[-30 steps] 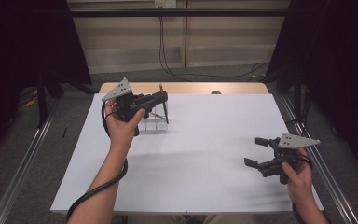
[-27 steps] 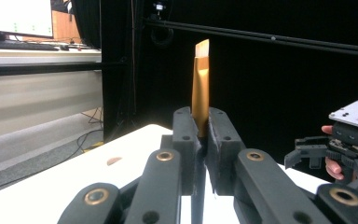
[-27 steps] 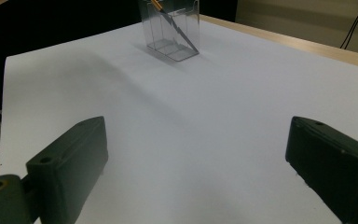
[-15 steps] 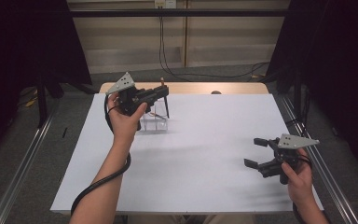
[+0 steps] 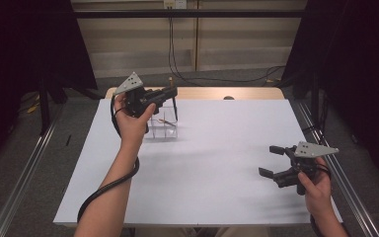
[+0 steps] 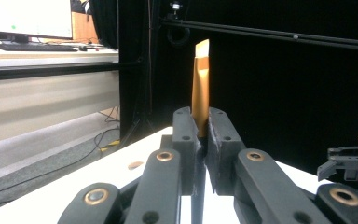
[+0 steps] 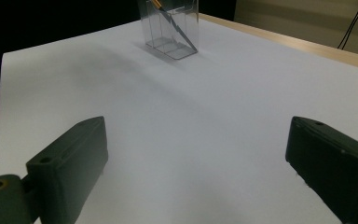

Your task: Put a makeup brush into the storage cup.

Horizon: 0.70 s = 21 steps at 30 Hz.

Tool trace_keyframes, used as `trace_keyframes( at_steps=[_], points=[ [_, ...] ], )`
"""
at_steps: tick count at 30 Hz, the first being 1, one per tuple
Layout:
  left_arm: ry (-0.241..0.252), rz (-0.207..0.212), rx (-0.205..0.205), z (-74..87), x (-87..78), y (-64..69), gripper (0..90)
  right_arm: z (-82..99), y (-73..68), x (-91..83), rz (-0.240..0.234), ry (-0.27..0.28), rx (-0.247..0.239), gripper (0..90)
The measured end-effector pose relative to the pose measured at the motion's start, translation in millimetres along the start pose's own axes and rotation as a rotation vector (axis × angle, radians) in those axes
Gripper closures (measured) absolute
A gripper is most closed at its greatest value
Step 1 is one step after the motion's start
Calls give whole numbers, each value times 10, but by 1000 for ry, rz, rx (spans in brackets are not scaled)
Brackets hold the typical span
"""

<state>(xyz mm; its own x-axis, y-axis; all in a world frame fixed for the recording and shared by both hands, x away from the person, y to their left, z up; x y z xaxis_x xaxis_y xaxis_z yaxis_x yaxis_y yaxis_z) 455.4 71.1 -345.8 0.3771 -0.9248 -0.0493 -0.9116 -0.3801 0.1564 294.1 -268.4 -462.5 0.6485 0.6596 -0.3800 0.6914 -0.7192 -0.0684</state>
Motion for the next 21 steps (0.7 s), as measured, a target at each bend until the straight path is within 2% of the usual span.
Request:
trace_keyframes(
  at_steps=[12, 21],
  points=[
    [-3, -61, 9, 28, 21, -117, 833, -3, -2, 1, 0, 1, -4, 52],
    [-2, -81, 9, 49, 62, -161, 833, -12, -6, -5, -1, 6, -6, 52]
  ],
)
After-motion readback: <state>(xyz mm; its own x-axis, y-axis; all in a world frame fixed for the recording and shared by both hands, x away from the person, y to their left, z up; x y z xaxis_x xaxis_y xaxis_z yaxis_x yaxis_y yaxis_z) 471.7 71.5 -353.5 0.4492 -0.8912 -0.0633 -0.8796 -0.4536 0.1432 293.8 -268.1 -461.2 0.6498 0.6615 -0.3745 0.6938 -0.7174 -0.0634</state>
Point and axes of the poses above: each handheld gripper's, and its own axes: x roughly forward along the jaws, z roughly out of its underside, y roughly to its right, the point moved 7 cm from there along x, roughly forward along the jaws, and after that the axes turned 6 degrees about z, right-handed, at the moved point
